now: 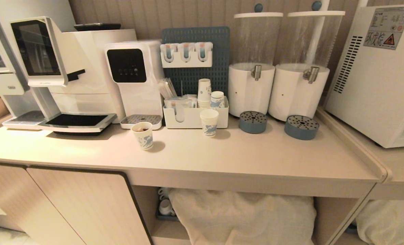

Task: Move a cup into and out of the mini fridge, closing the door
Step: Place the ceramic cup on the table

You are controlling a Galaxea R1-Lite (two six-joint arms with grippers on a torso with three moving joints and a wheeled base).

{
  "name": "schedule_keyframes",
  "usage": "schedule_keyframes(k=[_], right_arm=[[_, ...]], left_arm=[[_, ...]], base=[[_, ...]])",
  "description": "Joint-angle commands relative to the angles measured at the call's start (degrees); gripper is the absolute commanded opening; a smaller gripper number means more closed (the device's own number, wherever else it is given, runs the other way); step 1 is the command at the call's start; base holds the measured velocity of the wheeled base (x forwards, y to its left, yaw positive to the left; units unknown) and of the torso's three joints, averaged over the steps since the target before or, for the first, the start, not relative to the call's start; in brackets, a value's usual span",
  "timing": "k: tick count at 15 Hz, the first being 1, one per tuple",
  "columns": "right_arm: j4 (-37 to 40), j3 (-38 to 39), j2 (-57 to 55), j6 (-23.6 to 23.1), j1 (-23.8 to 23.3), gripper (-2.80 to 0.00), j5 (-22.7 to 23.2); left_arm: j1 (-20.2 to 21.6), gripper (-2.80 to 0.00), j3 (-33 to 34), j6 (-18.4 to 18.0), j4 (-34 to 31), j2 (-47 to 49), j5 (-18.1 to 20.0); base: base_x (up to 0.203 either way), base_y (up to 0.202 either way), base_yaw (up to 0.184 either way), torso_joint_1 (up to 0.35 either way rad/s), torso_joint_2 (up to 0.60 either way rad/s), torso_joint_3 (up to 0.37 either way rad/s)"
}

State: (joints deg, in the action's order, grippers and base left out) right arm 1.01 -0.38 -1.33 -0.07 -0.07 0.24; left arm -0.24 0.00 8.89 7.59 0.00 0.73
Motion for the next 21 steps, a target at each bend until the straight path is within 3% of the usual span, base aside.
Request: schedule_keyframes(k=[1,6,9,12,14,16,18,21], right_arm=[[0.04,0.03,-0.76,-0.01,-0.01,-2.8,0.03],[0.45,-3.04,0.53,0.75,-0.05,-2.8,-0.58],[10.25,-19.65,-1.11,1.46,-0.05,-2.8,1.09],[16.15,-33.23,-11.14,2.79,0.45,-2.8,5.01],[18.61,-40.18,-19.14,4.44,3.84,-2.8,6.94],[21.1,-47.78,-27.8,7.67,12.38,-2.8,7.73],[21.79,-52.48,-35.47,9.73,17.59,-2.8,8.08],[20.19,-57.23,-47.37,10.53,18.52,-2.8,8.8]], left_arm=[[0.03,-2.8,2.29,0.08,0.05,-0.26,0.06],[-0.02,-2.8,2.29,0.08,0.05,-0.26,-0.03],[-0.02,-2.8,2.29,0.16,0.05,-0.26,0.06],[-0.02,-2.8,2.29,0.16,0.05,-0.26,0.02],[-0.02,-2.8,2.29,0.16,0.05,-0.26,0.06],[-0.02,-2.8,2.29,0.16,0.05,-0.26,-0.03],[-0.02,-2.8,2.29,0.16,0.05,-0.26,0.06],[-0.01,-2.8,2.29,0.1,0.05,-0.26,0.06]], base=[[0.0,0.0,0.0,0.0,0.0,0.0],[0.0,0.0,0.0,0.0,0.0,0.0],[0.0,0.0,0.0,0.0,0.0,0.0],[0.0,0.0,0.0,0.0,0.0,0.0],[0.0,0.0,0.0,0.0,0.0,0.0],[0.0,0.0,0.0,0.0,0.0,0.0],[0.0,0.0,0.0,0.0,0.0,0.0],[0.0,0.0,0.0,0.0,0.0,0.0]])
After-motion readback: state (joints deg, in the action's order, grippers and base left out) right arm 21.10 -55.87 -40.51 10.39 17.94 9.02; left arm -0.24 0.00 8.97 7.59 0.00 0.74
